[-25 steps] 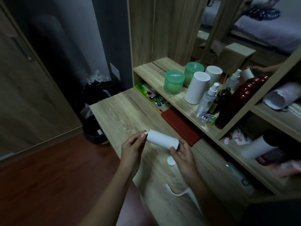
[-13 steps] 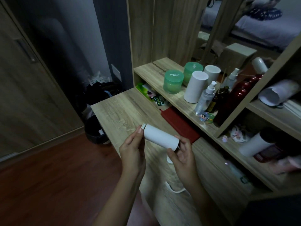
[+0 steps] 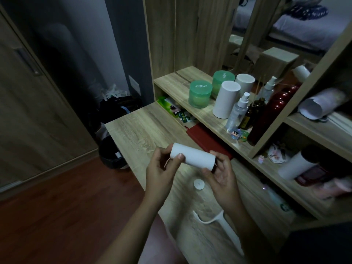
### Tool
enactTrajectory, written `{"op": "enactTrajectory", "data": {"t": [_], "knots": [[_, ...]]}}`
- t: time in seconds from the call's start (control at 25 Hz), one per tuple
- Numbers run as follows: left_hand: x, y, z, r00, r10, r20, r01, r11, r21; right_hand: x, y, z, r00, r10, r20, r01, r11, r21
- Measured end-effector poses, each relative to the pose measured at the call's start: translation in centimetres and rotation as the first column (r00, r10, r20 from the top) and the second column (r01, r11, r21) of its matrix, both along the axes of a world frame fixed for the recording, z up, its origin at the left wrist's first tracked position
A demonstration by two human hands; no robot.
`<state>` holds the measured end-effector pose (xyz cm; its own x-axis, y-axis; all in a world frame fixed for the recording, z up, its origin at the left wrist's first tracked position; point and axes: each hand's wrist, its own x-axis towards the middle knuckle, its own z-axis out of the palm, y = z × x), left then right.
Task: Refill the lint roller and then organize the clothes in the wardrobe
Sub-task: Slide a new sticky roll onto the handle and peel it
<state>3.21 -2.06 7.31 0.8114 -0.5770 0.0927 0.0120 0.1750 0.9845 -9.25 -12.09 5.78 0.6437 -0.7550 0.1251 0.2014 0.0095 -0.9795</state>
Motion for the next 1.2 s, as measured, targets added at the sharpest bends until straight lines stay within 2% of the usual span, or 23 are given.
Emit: {"op": "enactTrajectory", "data": {"t": [0.08,0.24,0.36,0.52,0.56,0.6,0.64,0.68,0.72,0.76,0.8,0.84,0.92,1.0,1.04,1.08,1.12,1.16,1.2], "knots": [[0.7,-0.1,-0.2,0.999,-0.019,0.038,0.015,0.996,0.093,0.0,-0.3,0.0,1.000,0.014,-0.014,-0.014,1.000,-0.006],[2.2,-0.3,-0.2,0.960,-0.137,-0.245,0.178,0.972,0.153,0.3,-0.8,0.1,0.995,0.054,-0.084,-0.061,0.995,-0.082],[2.7,0.1,-0.9,0.912,-0.194,-0.361,0.256,0.957,0.133,1.0,-0.8,0.4,0.996,0.070,-0.053,-0.072,0.997,-0.034],[3.1,0.3,-1.8,0.898,-0.124,-0.422,0.175,0.981,0.084,1.9,-1.2,-0.6,0.985,0.164,-0.052,-0.164,0.986,-0.007],[3.2,0.3,-1.9,0.894,-0.093,-0.439,0.139,0.987,0.076,2.1,-1.5,-1.7,0.981,0.165,-0.105,-0.167,0.986,-0.013],[3.4,0.3,-2.0,0.893,-0.073,-0.444,0.117,0.990,0.072,2.3,-2.0,-3.2,0.966,0.133,-0.222,-0.148,0.987,-0.057],[3.6,0.3,-2.1,0.898,-0.065,-0.435,0.107,0.991,0.075,2.5,-2.7,-5.2,0.912,0.077,-0.403,-0.152,0.976,-0.158],[3.7,0.3,-2.1,0.905,-0.064,-0.421,0.106,0.991,0.078,2.6,-3.3,-7.4,0.796,0.010,-0.605,-0.222,0.935,-0.277],[3.7,0.4,-2.2,0.911,-0.068,-0.407,0.109,0.991,0.078,2.7,-3.7,-9.8,0.636,-0.046,-0.771,-0.344,0.877,-0.336],[3.7,0.4,-2.2,0.914,-0.073,-0.400,0.111,0.991,0.072,2.7,-3.6,-11.7,0.487,-0.092,-0.868,-0.472,0.809,-0.351],[3.7,0.4,-2.2,0.914,-0.079,-0.398,0.113,0.992,0.061,2.6,-3.3,-13.4,0.400,-0.146,-0.905,-0.559,0.744,-0.367],[3.8,0.5,-2.2,0.913,-0.083,-0.399,0.113,0.992,0.052,2.6,-3.0,-14.9,0.383,-0.204,-0.901,-0.585,0.702,-0.407],[4.0,0.7,-2.3,0.914,-0.084,-0.397,0.112,0.993,0.048,2.7,-2.7,-16.0,0.469,-0.255,-0.846,-0.481,0.729,-0.486],[4.4,0.9,-2.5,0.919,-0.080,-0.386,0.109,0.992,0.056,3.0,-2.5,-14.1,0.583,-0.245,-0.775,-0.267,0.843,-0.467],[4.6,1.1,-2.6,0.922,-0.076,-0.381,0.106,0.993,0.059,3.0,-2.3,-12.1,0.666,-0.210,-0.716,-0.117,0.918,-0.378],[4.8,1.2,-2.7,0.924,-0.068,-0.377,0.099,0.993,0.063,3.0,-2.0,-9.6,0.772,-0.149,-0.618,0.017,0.977,-0.215],[5.0,1.3,-2.8,0.925,-0.059,-0.375,0.091,0.994,0.067,2.9,-1.6,-7.2,0.884,-0.100,-0.457,0.094,0.995,-0.036],[5.2,1.4,-2.9,0.928,-0.052,-0.369,0.085,0.994,0.072,2.6,-1.3,-4.5,0.957,-0.082,-0.277,0.106,0.992,0.073],[5.3,1.5,-2.9,0.931,-0.049,-0.361,0.082,0.994,0.077,2.4,-1.0,-2.2,0.986,-0.078,-0.149,0.091,0.992,0.085]]}}
